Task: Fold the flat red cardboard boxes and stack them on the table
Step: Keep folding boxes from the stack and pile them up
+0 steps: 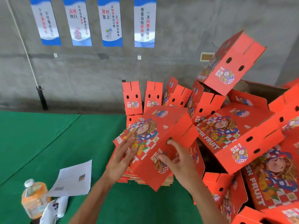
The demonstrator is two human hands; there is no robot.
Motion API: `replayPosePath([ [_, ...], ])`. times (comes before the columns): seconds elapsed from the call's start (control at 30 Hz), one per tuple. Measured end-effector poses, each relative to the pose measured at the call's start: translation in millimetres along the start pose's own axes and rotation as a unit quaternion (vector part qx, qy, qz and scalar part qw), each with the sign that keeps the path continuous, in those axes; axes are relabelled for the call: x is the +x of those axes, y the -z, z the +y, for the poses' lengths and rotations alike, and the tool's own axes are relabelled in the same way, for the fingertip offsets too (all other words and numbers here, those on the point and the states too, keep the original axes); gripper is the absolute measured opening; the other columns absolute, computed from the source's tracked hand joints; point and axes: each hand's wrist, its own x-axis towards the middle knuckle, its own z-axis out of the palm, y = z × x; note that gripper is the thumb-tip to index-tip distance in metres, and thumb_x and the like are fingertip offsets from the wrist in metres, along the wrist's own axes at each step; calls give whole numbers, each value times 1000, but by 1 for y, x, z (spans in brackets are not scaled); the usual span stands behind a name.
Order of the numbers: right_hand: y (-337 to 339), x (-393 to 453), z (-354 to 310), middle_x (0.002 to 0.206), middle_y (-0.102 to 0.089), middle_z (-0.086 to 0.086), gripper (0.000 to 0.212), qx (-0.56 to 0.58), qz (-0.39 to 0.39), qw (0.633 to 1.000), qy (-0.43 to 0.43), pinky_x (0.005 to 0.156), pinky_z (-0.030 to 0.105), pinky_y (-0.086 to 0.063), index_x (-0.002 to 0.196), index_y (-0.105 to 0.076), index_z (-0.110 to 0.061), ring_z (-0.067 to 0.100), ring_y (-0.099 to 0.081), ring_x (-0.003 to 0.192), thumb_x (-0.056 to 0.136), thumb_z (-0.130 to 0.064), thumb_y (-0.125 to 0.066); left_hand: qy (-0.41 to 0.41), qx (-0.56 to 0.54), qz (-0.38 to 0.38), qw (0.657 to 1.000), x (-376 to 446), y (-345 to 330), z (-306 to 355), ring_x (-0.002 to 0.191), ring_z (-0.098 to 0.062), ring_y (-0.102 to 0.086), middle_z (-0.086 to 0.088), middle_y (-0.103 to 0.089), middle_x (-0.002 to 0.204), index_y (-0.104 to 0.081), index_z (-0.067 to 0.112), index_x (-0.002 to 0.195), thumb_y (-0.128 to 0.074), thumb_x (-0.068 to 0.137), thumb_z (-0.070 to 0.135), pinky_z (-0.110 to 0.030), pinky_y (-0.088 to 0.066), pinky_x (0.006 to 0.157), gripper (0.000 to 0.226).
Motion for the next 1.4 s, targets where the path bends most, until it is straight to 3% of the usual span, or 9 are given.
replayPosePath([
  [0.1,-5,10,4,105,-32,-16,50,-114,49,989,84,76,9,-39,132,-41,-61,1,-50,83,89,-65,-66,-11,-7,-33,999,3,-34,4,149,16,-14,27,-27,163,-41,51,149,-57,95,55,-8,-19,118,56],
  [0.17,-1,16,11,109,-31,-11,52,-173,73,975,117,86,17,-39,138,-41,-54,6,-43,96,95,-48,-69,-38,12,-43,998,9,-54,-1,152,12,-11,27,-23,165,-32,47,157,-61,97,54,-20,-17,123,67],
  [0.27,11,26,16,125,-31,-1,54,-245,70,959,125,92,20,-36,142,-41,-52,15,-40,120,97,-36,-67,-68,-5,-45,997,24,-80,-1,152,9,-18,33,-28,161,-25,48,156,-65,97,47,-18,-21,123,72],
  [0.4,33,46,15,131,-36,8,55,-268,74,950,142,97,27,-46,149,-46,-41,25,-43,125,99,-28,-64,-73,-32,-38,996,49,-103,11,151,9,-22,25,-31,163,-25,47,156,-65,97,43,-34,-25,127,71],
  [0.6,58,41,33,127,-37,11,55,-256,102,950,146,95,35,-53,149,-47,-38,29,-48,118,99,-26,-65,-89,-41,-41,994,57,-140,25,153,1,-25,16,-31,166,-24,33,163,-65,98,37,-45,-26,127,77],
  [0.87,125,22,2,119,-37,9,46,-278,200,924,169,87,41,-54,146,-52,-35,28,-48,105,102,-26,-61,-211,-41,-46,976,68,-181,87,157,-5,-16,18,-21,169,-10,46,163,-60,102,48,-53,-23,126,79],
  [1.13,216,-27,-76,120,-37,10,43,-376,313,857,166,75,43,-54,146,-53,-36,28,-47,104,104,-31,-58,-317,-162,-66,932,66,-223,197,156,-15,-25,11,-26,169,-18,39,164,-62,99,46,-54,-30,123,79],
  [1.27,253,-72,-93,118,-37,8,43,-429,371,814,126,73,43,-54,146,-52,-39,26,-46,101,104,-34,-59,-345,-223,-139,901,44,-261,239,155,-17,-29,14,-24,170,-17,42,164,-63,100,47,-54,-35,121,79],
  [1.4,294,-122,-99,116,-37,7,44,-472,422,771,64,75,42,-52,145,-55,-38,25,-46,98,102,-30,-63,-371,-267,-190,869,8,-312,281,156,-15,-26,7,-26,169,-20,26,165,-65,101,38,-52,-31,124,79],
])
